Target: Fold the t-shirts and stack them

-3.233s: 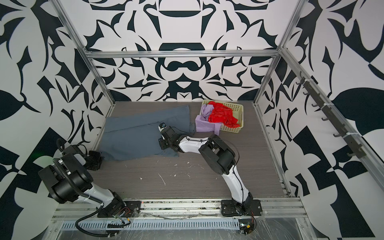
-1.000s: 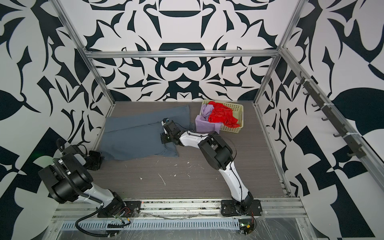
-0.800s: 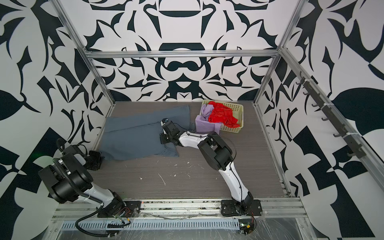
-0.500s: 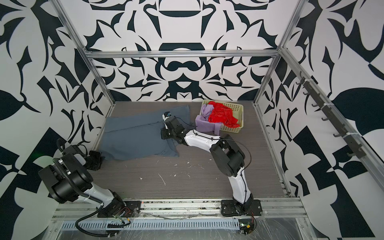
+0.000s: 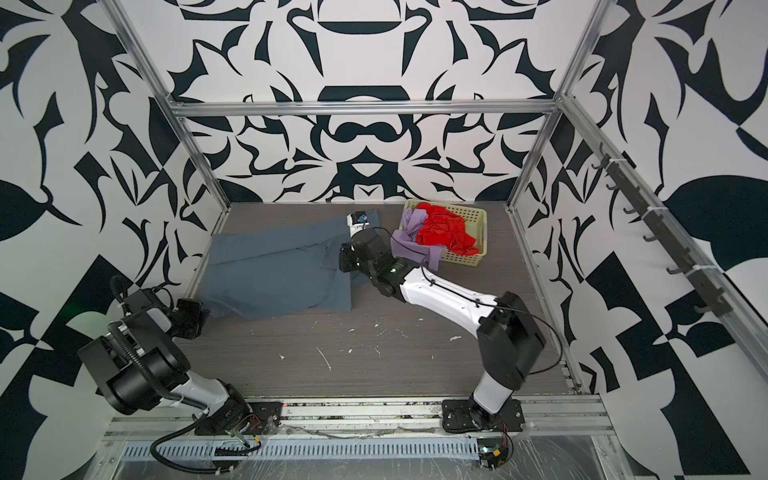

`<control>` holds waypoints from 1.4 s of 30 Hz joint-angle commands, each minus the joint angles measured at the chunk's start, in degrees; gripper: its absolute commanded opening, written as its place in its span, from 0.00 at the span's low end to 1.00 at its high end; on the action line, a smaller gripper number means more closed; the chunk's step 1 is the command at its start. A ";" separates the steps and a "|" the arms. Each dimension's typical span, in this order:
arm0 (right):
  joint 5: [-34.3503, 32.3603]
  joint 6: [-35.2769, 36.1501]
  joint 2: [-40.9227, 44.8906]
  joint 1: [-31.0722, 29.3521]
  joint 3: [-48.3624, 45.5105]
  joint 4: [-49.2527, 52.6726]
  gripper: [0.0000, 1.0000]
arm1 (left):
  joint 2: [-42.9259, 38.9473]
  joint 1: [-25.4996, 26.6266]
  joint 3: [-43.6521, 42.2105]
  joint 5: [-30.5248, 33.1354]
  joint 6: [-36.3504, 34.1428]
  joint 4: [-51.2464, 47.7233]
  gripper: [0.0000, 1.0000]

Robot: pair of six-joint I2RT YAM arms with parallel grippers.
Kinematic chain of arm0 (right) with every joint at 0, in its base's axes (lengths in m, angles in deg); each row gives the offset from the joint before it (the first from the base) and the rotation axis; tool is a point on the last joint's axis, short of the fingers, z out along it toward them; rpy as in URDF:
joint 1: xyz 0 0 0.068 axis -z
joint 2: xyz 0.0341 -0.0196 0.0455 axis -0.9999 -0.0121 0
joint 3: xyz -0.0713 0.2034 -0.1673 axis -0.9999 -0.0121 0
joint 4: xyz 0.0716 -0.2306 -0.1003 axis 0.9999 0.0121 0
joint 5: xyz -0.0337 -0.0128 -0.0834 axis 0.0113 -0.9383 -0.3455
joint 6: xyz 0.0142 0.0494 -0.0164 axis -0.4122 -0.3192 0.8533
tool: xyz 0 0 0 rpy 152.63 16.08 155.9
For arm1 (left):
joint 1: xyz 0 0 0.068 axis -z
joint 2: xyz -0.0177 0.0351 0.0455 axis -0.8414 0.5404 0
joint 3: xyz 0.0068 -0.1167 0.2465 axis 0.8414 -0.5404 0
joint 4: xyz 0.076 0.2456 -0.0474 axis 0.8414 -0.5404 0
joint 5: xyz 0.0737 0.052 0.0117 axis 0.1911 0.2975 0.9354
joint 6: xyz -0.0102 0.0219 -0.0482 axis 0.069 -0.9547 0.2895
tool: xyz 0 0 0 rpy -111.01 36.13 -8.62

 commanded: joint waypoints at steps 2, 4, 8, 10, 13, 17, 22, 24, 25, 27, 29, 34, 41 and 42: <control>-8.38 0.56 7.73 1.57 -3.31 -0.31 0.00 | -3.47 -0.07 0.57 -0.31 1.03 -2.84 0.00; -8.99 0.48 8.96 2.49 -4.15 -0.22 0.00 | -4.60 -0.15 0.81 0.51 1.12 -3.46 0.00; -7.31 1.37 8.70 4.87 -2.78 0.08 0.00 | -5.54 -0.09 3.16 0.26 1.39 -4.58 0.00; -6.65 1.95 7.13 5.84 -0.89 0.40 0.00 | -5.13 -0.07 5.10 -0.23 1.78 -4.88 0.00; -4.63 2.26 3.40 7.76 2.49 0.13 0.00 | -3.41 -0.08 7.82 -0.42 2.34 -4.30 0.00; -1.93 1.81 -2.74 10.56 8.21 0.38 0.00 | 1.26 -0.05 12.43 -1.66 3.04 -3.30 0.00; 1.40 1.28 -11.06 13.05 16.62 2.30 0.00 | 7.85 -0.04 17.34 -3.54 5.44 -1.42 0.00; 1.76 1.06 -14.20 13.85 19.65 2.92 0.00 | 9.88 -0.05 19.00 -3.76 6.36 -0.54 0.00; 1.83 0.92 -15.44 14.22 20.88 3.24 0.00 | 10.56 -0.02 19.62 -3.76 6.62 -0.22 0.00; 2.11 0.43 -18.23 15.12 23.90 4.32 0.00 | 12.15 0.12 20.87 -3.67 6.99 0.27 0.00; 2.49 -0.17 -20.51 15.99 26.17 4.83 0.00 | 13.25 0.46 21.70 -3.48 7.08 0.91 0.00; 3.17 -1.52 -25.73 17.50 31.05 5.65 0.00 | 16.01 2.21 23.81 -2.32 7.49 3.01 0.00; 2.55 -2.24 -30.77 18.87 36.27 6.36 0.00 | 18.98 3.89 24.70 0.92 9.52 6.74 0.00; 2.55 -2.61 -31.37 19.10 36.84 6.29 0.00 | 19.18 3.98 24.44 1.31 10.11 7.79 0.00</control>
